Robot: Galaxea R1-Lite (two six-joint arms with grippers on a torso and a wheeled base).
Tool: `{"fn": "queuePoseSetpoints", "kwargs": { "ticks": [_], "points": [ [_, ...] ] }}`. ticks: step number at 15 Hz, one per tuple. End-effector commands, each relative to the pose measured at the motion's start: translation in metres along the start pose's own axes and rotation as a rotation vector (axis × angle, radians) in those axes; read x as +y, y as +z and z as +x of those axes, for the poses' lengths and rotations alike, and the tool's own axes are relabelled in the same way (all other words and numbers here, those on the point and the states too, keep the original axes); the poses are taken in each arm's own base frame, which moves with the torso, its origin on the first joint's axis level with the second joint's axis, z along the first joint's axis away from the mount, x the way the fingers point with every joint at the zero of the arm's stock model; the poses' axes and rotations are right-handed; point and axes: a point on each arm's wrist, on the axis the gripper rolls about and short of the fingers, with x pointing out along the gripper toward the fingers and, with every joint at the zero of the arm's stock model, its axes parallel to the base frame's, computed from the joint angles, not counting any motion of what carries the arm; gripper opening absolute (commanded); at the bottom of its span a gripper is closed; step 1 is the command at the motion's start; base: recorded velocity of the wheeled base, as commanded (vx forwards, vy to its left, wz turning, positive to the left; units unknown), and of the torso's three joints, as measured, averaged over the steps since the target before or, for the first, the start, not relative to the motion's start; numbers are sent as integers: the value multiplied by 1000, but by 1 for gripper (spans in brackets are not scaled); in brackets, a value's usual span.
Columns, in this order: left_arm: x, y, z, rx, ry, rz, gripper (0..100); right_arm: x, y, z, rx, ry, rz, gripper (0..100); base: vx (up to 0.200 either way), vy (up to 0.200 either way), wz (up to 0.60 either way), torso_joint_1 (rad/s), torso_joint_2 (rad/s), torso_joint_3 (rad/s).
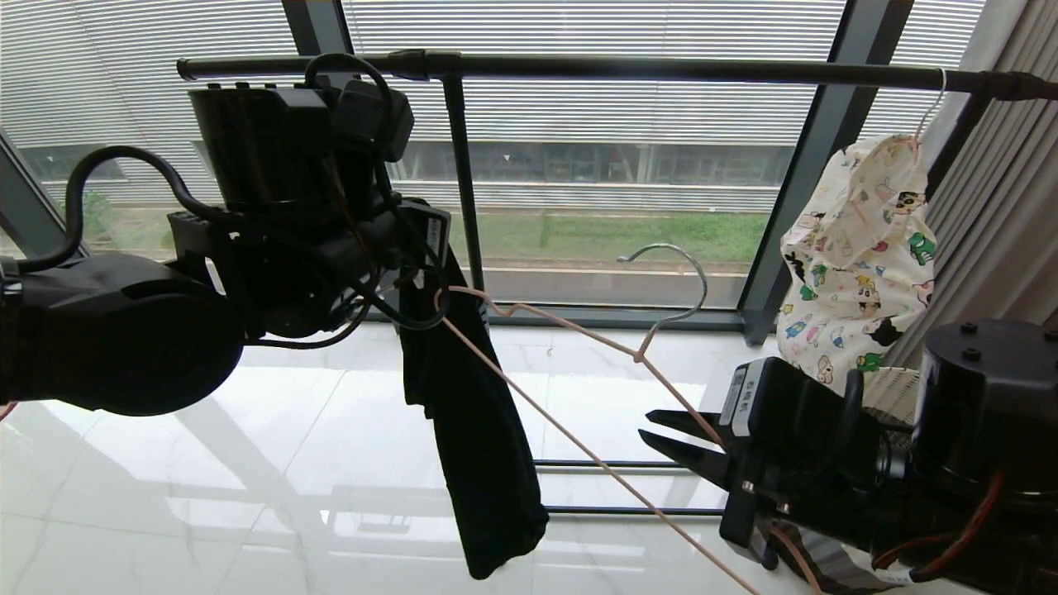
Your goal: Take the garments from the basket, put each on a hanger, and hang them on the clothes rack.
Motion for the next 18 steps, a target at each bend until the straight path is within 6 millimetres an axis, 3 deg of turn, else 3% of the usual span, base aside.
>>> {"fn": "queuePoseSetpoints", "kwargs": {
  "ticks": [1, 6, 9, 14, 18],
  "points": [
    [-1, -5, 6, 17, 3, 7, 0, 9, 1, -1, -5, 36, -10, 0, 0, 0, 0, 0, 0, 0],
    [2, -3, -2, 9, 2, 7, 0, -3, -4, 1, 18, -17, 2, 0, 0, 0, 0, 0, 0, 0],
    [2, -8, -7, 23, -7, 23, 0, -12, 6, 3, -15, -48, 3, 0, 0, 0, 0, 0, 0, 0],
    [-1, -11, -1, 34, -7, 31, 0, 4, 17, 6, -59, 19, -26, 0, 0, 0, 0, 0, 0, 0],
    [5, -6, -7, 19, 4, 25, 0, -9, 10, 7, -27, -30, -11, 0, 0, 0, 0, 0, 0, 0]
  ]
}}
